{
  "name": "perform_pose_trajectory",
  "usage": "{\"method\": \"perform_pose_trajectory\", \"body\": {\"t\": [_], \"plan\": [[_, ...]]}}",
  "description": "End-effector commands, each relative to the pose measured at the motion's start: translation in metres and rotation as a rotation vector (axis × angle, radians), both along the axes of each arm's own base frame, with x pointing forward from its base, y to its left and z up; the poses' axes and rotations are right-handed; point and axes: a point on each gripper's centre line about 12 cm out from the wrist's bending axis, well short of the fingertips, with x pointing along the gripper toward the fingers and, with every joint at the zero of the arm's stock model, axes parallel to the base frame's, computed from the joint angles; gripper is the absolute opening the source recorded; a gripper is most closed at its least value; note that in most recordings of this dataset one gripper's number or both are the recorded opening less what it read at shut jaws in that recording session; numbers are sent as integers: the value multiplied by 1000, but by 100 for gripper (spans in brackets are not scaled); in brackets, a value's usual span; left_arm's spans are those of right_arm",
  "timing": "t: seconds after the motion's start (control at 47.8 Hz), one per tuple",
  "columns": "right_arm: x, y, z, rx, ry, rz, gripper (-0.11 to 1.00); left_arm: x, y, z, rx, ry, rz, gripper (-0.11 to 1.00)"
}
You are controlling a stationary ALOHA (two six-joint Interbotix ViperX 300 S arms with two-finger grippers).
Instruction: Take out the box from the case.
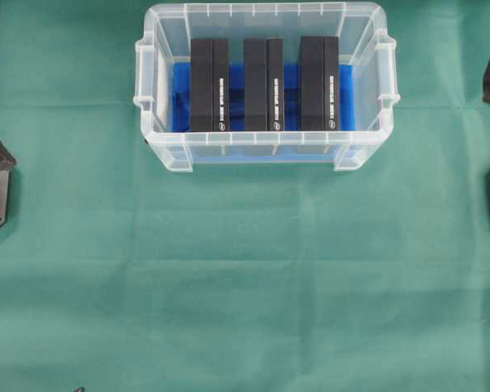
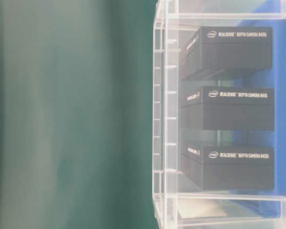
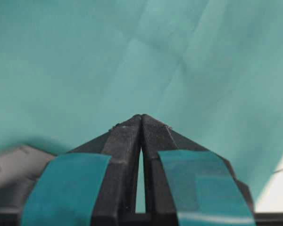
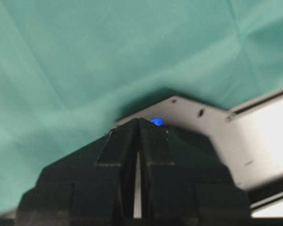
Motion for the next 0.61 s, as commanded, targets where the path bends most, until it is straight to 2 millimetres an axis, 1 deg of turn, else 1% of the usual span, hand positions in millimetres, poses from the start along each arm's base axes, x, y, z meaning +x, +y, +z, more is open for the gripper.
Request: {"method": "perform_pose_trajectory", "body": {"t": [0.0, 0.209, 0.314, 0.355, 0.439, 0.585], "plan": [[2, 0, 7, 21, -31, -114, 0, 2, 0, 8, -51, -9, 89, 1], [1, -1, 7, 84, -62, -462, 0, -6, -1, 2, -223, 112, 449, 1], [0, -2, 7, 108, -68, -638, 0, -10, -2, 5, -275, 136, 573, 1], [0, -2, 6, 115, -68, -693, 0, -12, -1, 6, -283, 136, 606, 1], [0, -3, 5, 121, -64, -772, 0, -12, -1, 8, -283, 131, 614, 1], [3, -3, 5, 119, -58, -790, 0, -11, -1, 8, -281, 133, 615, 1]]}}
